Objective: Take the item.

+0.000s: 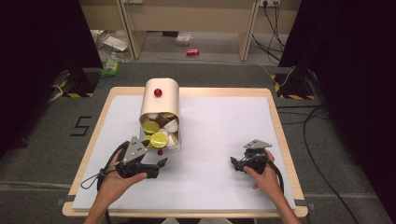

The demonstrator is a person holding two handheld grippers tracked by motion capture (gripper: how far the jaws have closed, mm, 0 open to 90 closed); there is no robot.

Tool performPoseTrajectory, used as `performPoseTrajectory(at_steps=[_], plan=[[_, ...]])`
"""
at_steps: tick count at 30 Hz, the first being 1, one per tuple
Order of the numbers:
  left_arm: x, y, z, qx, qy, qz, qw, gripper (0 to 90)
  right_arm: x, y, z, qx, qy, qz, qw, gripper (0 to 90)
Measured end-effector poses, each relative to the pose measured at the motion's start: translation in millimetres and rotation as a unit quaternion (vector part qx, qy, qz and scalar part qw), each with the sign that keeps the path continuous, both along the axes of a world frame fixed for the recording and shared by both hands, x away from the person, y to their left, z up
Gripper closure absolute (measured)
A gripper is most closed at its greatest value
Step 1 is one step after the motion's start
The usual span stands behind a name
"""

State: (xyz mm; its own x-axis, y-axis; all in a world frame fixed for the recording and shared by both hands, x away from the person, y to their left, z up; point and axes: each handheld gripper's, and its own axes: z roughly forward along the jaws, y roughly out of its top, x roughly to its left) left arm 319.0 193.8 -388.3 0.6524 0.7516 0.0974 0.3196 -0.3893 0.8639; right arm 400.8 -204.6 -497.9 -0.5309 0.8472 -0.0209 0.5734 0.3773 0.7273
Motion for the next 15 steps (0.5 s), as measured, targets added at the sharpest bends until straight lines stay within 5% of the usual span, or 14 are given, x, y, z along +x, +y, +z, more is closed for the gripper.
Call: performPoseTrajectory(at_steps=[15], plan=[[-2.1, -1.0, -0.9, -0.003, 0.005, 0.0, 1.0, 15.6, 0.1, -0.1, 0.0, 0.0, 0.0, 0.0, 1.0, 13.6]])
